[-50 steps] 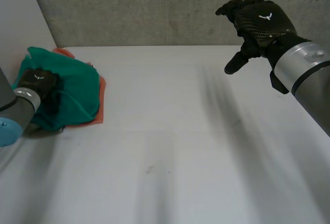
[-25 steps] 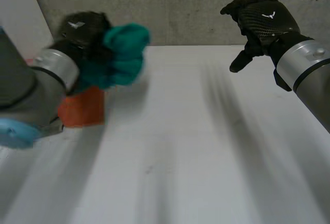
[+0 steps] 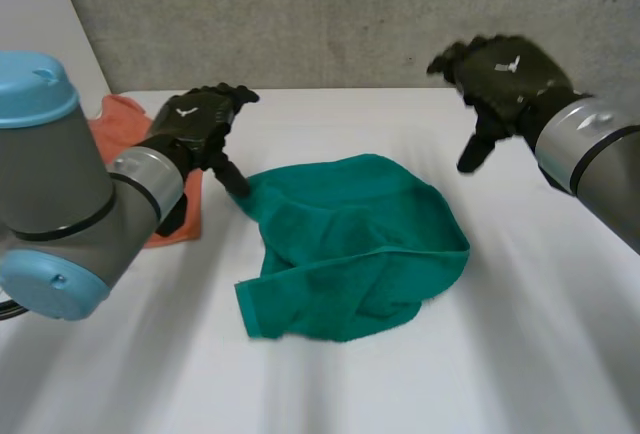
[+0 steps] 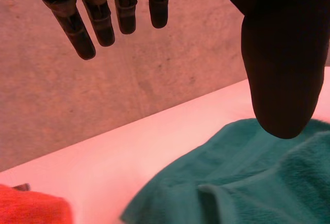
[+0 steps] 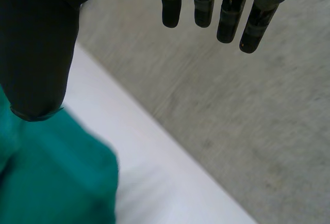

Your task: Fold the laundry.

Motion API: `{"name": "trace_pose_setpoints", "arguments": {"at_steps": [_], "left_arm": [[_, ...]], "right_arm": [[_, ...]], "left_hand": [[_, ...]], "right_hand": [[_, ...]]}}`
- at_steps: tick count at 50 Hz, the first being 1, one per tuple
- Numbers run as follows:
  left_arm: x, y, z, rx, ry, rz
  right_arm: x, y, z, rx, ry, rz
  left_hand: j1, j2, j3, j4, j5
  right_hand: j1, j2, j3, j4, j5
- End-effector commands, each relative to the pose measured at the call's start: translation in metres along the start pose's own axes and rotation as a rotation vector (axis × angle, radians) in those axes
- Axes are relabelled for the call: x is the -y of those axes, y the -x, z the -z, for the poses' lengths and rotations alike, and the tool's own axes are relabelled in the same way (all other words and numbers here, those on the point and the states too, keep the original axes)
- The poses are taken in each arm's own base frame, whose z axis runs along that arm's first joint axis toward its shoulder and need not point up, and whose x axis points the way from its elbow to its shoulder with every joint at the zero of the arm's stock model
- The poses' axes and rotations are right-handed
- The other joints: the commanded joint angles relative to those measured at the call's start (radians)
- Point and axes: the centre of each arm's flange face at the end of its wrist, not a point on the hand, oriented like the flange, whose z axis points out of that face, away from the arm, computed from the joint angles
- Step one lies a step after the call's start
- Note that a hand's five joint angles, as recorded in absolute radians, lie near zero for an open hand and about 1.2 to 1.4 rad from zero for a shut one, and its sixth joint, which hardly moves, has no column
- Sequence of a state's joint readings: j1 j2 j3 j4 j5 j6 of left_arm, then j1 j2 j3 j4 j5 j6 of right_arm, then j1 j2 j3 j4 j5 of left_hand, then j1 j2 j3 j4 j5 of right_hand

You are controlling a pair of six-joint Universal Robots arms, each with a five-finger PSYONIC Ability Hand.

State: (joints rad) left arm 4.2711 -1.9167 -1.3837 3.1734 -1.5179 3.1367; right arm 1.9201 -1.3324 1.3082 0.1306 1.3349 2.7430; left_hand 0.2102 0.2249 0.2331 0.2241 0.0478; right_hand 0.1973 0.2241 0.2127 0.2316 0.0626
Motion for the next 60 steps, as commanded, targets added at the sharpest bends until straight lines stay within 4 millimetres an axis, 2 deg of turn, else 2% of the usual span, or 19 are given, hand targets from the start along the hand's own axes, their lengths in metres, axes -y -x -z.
{"name": "trace_pose_setpoints", "arguments": {"at_steps": [1, 3, 7, 12, 15, 19, 22, 30, 36, 40, 55, 58, 60], "left_arm": [[-0.032, 0.003, 0.013, -0.002, 0.138, -0.170], [-0.043, -0.006, 0.022, -0.028, 0.183, -0.196], [-0.050, -0.023, 0.037, -0.067, 0.207, -0.156], [-0.061, -0.043, 0.056, -0.107, 0.260, -0.029], [-0.063, -0.049, 0.062, -0.106, 0.276, -0.006], [-0.068, -0.054, 0.065, -0.080, 0.286, -0.016], [-0.068, -0.054, 0.064, -0.047, 0.283, -0.028], [-0.094, -0.053, 0.045, 0.013, 0.344, -0.055], [-0.109, -0.052, 0.038, 0.035, 0.382, -0.067], [-0.111, -0.055, 0.038, 0.027, 0.383, -0.075], [-0.117, -0.057, 0.036, 0.012, 0.399, -0.119], [-0.121, -0.056, 0.036, 0.013, 0.422, -0.126], [-0.121, -0.056, 0.036, 0.013, 0.429, -0.128]], "right_arm": [[-0.033, 0.021, 0.010, 0.144, 0.243, 0.206], [-0.040, 0.022, 0.010, 0.148, 0.255, 0.215], [-0.063, 0.027, 0.003, 0.158, 0.279, 0.208], [-0.093, 0.027, -0.006, 0.163, 0.285, 0.211], [-0.111, 0.025, -0.010, 0.189, 0.279, 0.215], [-0.125, 0.025, -0.011, 0.218, 0.290, 0.208], [-0.128, 0.026, -0.011, 0.220, 0.298, 0.197], [-0.134, 0.030, -0.006, 0.218, 0.295, 0.197], [-0.137, 0.032, -0.003, 0.222, 0.302, 0.193], [-0.139, 0.033, -0.002, 0.224, 0.307, 0.190], [-0.139, 0.032, -0.003, 0.219, 0.305, 0.192], [-0.139, 0.032, -0.003, 0.215, 0.299, 0.193], [-0.138, 0.032, -0.004, 0.214, 0.295, 0.195]], "left_hand": [[0.038, 0.024, 0.016, 0.025, 0.026], [0.129, 0.114, 0.106, 0.115, 0.117], [0.255, 0.241, 0.233, 0.242, 0.243], [0.279, 0.265, 0.256, 0.265, 0.267], [0.279, 0.265, 0.256, 0.265, 0.267], [0.279, 0.265, 0.256, 0.265, 0.267], [0.279, 0.265, 0.256, 0.265, 0.267], [0.282, 0.267, 0.259, 0.268, 0.270], [0.420, 0.405, 0.397, 0.406, 0.408], [0.534, 0.520, 0.512, 0.521, 0.522], [0.502, 0.488, 0.479, 0.488, 0.490], [0.608, 0.593, 0.585, 0.594, 0.596], [0.789, 0.774, 0.766, 0.775, 0.777]], "right_hand": [[-0.023, -0.050, -0.038, -0.057, -0.063], [-0.023, -0.050, -0.038, -0.057, -0.063], [-0.023, -0.050, -0.038, -0.057, -0.063], [0.002, -0.025, -0.013, -0.032, -0.038], [0.008, -0.019, -0.007, -0.026, -0.032], [0.008, -0.019, -0.007, -0.026, -0.032], [0.008, -0.019, -0.007, -0.026, -0.032], [0.008, -0.019, -0.007, -0.026, -0.032], [0.008, -0.019, -0.007, -0.026, -0.032], [0.008, -0.019, -0.007, -0.026, -0.032], [0.008, -0.019, -0.007, -0.026, -0.032], [0.008, -0.019, -0.007, -0.026, -0.032], [0.008, -0.019, -0.007, -0.026, -0.032]]}}
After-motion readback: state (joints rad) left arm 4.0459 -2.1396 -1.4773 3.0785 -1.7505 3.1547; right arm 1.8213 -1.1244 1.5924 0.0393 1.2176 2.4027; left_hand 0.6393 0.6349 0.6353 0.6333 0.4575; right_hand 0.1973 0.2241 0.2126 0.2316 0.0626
